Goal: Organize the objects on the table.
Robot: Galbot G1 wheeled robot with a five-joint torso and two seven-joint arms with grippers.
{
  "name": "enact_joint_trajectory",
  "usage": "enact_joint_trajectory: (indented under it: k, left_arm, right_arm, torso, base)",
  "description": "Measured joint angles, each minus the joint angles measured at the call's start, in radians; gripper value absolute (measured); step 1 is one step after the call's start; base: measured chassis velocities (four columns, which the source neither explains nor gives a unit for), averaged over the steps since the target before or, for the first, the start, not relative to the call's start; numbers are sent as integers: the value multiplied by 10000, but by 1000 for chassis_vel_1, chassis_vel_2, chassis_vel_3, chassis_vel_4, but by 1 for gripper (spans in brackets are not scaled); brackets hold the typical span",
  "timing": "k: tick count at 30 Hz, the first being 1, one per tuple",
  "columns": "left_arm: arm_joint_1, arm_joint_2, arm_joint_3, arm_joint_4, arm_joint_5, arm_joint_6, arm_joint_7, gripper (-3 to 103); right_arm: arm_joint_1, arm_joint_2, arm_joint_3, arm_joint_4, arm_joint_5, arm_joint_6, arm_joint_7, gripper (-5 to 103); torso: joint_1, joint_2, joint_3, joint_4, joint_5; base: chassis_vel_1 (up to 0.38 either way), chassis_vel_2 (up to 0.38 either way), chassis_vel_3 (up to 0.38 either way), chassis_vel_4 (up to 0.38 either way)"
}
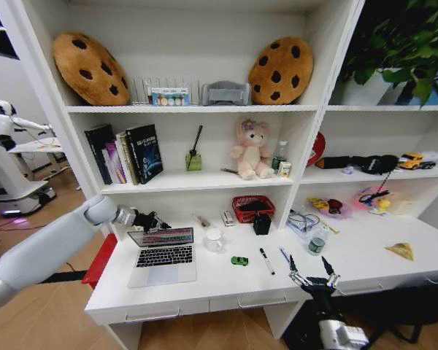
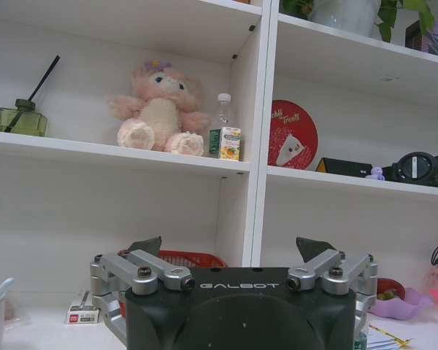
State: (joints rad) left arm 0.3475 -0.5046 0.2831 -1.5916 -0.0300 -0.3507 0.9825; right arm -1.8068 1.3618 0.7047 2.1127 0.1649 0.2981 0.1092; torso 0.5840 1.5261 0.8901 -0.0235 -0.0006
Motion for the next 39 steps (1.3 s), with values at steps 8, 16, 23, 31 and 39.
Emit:
enact_joint_trajectory:
  k: [8, 16, 23, 31, 39]
  left_arm:
    - [5060, 35, -3295, -1091, 896, 167, -416, 0]
    - [6400, 117, -3963, -1299, 707, -183, -1677, 0]
    - [6740, 25, -4305, -1036, -2003, 1046, -5679, -2]
    - [8857, -981, -6883, -2620, -6408, 5057, -11640, 24]
    - [11913, -2758, -9376, -5791, -8021, 6727, -14273, 51]
  right_arm:
    - [24, -18, -83, 85, 71, -133, 161, 100]
    - [-74, -64, -61, 216, 148, -213, 230, 100]
    - [-55, -29, -76, 312, 225, -298, 291, 100]
    - [-244, -93, 180, 627, 623, -1266, 869, 100]
    - [-420, -717, 312, 1072, 1123, -2381, 875, 100]
  torso:
    - [-1, 0, 0, 1, 0]
    - [-1, 1, -1, -6, 6]
    - [0, 0, 0, -6, 5]
    - [1, 0, 1, -5, 1]
    - [-1, 1, 0, -3, 11]
  base:
    - [0, 0, 0, 0]
    - [0, 0, 0, 0]
    - [0, 0, 0, 0]
    - [0, 0, 0, 0]
    - [0, 0, 0, 0]
